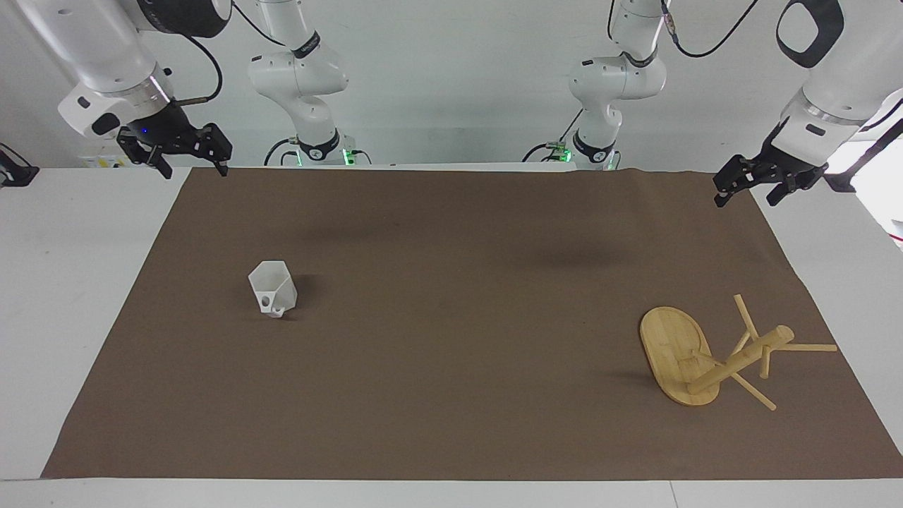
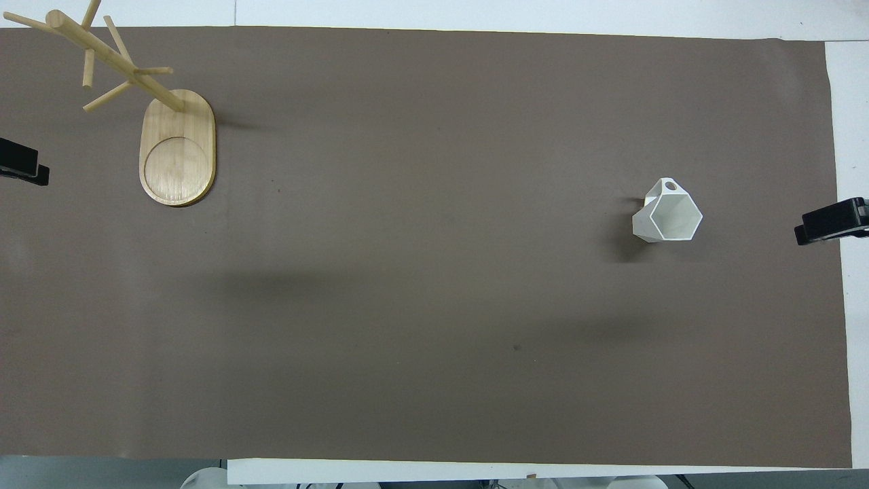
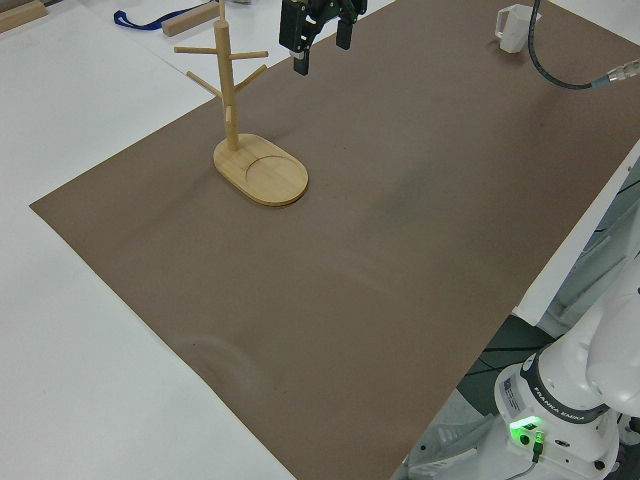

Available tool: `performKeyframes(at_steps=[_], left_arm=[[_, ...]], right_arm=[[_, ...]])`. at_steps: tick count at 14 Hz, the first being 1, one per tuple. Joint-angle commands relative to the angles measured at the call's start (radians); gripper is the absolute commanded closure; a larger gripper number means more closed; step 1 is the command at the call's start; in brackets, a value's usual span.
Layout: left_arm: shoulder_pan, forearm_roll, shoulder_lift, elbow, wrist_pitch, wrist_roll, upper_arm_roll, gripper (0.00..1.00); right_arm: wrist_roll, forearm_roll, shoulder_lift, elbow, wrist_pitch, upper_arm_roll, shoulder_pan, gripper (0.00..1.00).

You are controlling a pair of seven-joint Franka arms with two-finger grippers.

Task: Hang cup on rack
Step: 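Move the right gripper toward the white hexagonal mug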

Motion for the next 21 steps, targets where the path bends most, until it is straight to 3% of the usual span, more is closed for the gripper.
performKeyframes(at_steps=[1,8,12,14,17,21], left_arm=[[0.012,0.015,-0.023,-0.024,-0.006,-0.007,-0.014,0.0],[0.012,0.015,-0.023,-0.023,-0.004,-0.006,-0.014,0.0],[0.012,0.015,-0.023,-0.023,-0.004,-0.007,-0.014,0.0],[0.012,0.015,-0.023,-0.023,-0.004,-0.007,-0.014,0.0],[0.012,0.015,-0.023,-0.024,-0.004,-0.007,-0.014,0.0],[0.012,0.015,-0.023,-0.024,-0.006,-0.006,-0.014,0.0]], right_arm=[[0.021,-0.022,-0.017,-0.013,-0.002,0.003,0.004,0.0],[-0.026,-0.004,-0.018,-0.016,-0.021,-0.002,0.004,0.0],[-0.498,0.027,-0.005,-0.01,0.06,-0.018,-0.007,0.0],[-0.796,0.056,0.024,-0.013,0.103,-0.083,-0.007,0.0],[-1.286,0.3,0.139,-0.008,0.114,-0.224,-0.047,0.0],[-1.792,0.592,0.286,-0.014,0.049,-0.252,-0.16,0.0]])
